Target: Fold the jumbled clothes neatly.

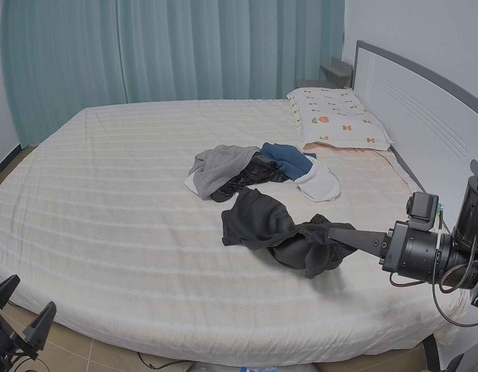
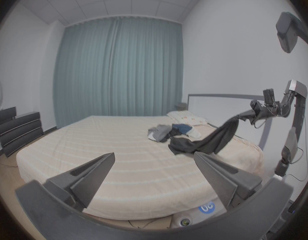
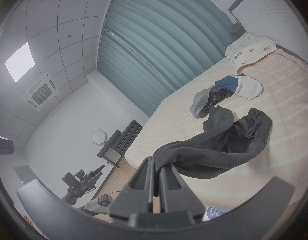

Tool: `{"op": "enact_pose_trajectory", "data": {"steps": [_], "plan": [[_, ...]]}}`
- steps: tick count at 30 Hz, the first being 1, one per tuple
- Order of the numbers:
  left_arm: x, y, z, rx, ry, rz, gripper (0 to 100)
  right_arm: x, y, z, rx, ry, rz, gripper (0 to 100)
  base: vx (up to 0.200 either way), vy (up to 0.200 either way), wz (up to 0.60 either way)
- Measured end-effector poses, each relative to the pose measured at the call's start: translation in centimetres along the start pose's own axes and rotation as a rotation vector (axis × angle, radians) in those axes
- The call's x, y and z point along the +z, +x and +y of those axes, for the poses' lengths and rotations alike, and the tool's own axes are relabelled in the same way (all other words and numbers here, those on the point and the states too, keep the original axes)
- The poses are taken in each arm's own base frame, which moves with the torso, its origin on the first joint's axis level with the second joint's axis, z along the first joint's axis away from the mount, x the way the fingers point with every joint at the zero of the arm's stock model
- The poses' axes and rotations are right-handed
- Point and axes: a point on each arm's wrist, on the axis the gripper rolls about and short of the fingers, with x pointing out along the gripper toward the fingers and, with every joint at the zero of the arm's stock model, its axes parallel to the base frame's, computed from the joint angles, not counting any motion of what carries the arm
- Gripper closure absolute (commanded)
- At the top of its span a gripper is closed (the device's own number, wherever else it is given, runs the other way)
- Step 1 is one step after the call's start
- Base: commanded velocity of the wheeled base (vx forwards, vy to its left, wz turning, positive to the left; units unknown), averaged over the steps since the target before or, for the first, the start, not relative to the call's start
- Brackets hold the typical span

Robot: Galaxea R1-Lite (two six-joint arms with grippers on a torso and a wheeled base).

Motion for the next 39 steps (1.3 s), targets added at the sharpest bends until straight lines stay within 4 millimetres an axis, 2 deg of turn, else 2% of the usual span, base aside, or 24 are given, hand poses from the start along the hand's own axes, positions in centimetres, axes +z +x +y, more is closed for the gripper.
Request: {"op": "enact_pose_trajectory", "data": {"steps": [14, 23, 30, 39], "plan": [[1.3, 7.3, 0.6, -0.091, 0.033, 0.223, 0, 0.1, 0.6, -0.9, -0.032, -0.012, 0.002, 100, 0.0, 0.0, 0.0], [0.7, 12.7, -0.2, -0.161, 0.046, 0.343, 0, 0.5, 0.7, -1.3, -0.051, -0.01, -0.011, 100, 0.0, 0.0, 0.0], [-0.5, 17.9, -2.6, -0.181, 0.008, 0.392, 0, 0.9, 0.7, -1.5, -0.058, -0.013, -0.024, 100, 0.0, 0.0, 0.0], [-3.6, 25.1, -7.6, -0.165, -0.014, 0.41, 0, 1.2, 0.7, -1.9, -0.072, -0.014, -0.036, 100, 0.0, 0.0, 0.0]]}}
